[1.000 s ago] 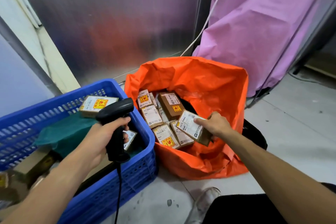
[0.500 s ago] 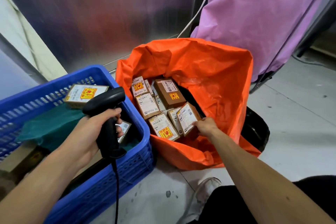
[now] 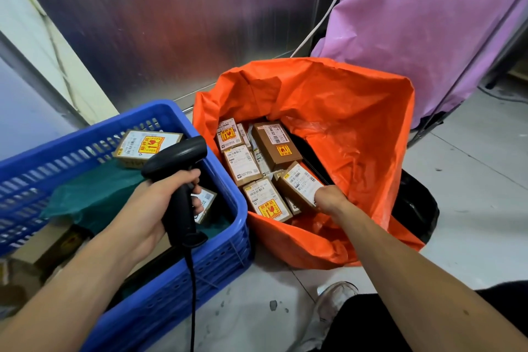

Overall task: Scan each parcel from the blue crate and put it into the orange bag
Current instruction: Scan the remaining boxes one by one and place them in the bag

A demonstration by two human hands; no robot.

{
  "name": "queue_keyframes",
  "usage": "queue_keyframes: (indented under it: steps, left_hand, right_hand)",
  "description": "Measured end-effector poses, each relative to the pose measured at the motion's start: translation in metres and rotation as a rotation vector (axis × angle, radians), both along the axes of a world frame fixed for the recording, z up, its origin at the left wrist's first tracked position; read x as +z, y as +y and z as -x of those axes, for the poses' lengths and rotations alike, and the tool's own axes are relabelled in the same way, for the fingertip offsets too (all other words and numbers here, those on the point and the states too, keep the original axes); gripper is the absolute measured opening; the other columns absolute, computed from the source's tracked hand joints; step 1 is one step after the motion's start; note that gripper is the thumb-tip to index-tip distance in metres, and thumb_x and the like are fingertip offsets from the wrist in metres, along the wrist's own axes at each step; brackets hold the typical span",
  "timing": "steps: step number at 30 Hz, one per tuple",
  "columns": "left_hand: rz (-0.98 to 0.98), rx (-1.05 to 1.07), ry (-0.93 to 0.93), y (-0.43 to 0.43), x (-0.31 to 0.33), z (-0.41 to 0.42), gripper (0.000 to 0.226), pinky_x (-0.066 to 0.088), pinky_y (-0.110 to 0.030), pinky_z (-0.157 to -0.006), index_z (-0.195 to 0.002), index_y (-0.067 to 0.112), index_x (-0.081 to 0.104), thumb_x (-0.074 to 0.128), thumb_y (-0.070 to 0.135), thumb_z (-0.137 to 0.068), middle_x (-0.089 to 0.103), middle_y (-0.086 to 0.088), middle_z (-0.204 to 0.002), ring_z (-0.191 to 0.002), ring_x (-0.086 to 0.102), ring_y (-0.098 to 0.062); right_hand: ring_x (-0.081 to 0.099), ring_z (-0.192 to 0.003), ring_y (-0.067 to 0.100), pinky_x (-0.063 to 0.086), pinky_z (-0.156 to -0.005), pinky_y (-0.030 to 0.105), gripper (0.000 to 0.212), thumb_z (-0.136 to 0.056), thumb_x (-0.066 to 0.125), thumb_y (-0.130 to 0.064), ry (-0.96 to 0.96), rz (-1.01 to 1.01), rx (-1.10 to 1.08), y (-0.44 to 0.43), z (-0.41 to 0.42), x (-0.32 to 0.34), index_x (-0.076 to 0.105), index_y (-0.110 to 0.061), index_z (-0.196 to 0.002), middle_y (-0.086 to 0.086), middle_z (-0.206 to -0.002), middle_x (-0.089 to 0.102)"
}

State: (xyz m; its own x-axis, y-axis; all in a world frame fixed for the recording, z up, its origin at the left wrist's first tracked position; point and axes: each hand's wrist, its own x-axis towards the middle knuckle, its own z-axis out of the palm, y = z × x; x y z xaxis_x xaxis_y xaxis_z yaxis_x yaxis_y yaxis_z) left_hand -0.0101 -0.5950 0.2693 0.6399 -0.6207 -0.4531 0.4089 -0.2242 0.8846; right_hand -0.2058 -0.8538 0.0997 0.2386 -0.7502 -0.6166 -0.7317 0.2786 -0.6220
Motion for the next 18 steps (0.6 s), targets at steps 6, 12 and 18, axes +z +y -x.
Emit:
queue_keyframes:
  steps: [6,12,18]
  left_hand:
    - [0.038,0.026,-0.019,0.015,0.013,-0.001,0.019,0.054,-0.041,-0.077,-0.098,0.005,0.071,0.077,0.021,-0.089,0.064,-0.009,-0.078,-0.060,0.060,-0.021]
    - [0.065,0.077,-0.087,0.049,0.035,-0.008,0.011,0.055,-0.039,-0.069,-0.090,0.005,0.071,0.075,0.015,-0.092,0.065,-0.012,-0.079,-0.060,0.059,-0.022]
    - [0.099,0.175,-0.117,0.089,0.058,-0.024,0.012,0.057,-0.036,-0.065,-0.087,0.007,0.069,0.074,0.016,-0.093,0.067,-0.008,-0.073,-0.055,0.060,-0.020]
  right_hand:
    - [0.065,-0.083,0.032,0.046,-0.066,0.034,0.014,-0.088,0.047,-0.001,-0.064,0.036,0.017,0.009,-0.015,0.029,0.059,-0.005,-0.081,0.013,-0.081,0.061]
    - [0.059,-0.081,0.025,0.048,-0.068,0.035,0.029,-0.087,0.045,-0.008,-0.113,0.143,0.244,0.033,-0.054,0.101,0.068,-0.001,-0.104,0.012,-0.095,0.065]
    - [0.039,-0.063,0.022,0.028,-0.056,0.038,0.013,-0.069,0.044,-0.015,-0.214,0.233,0.423,0.090,-0.089,0.186,0.055,-0.013,-0.077,0.012,-0.073,0.042]
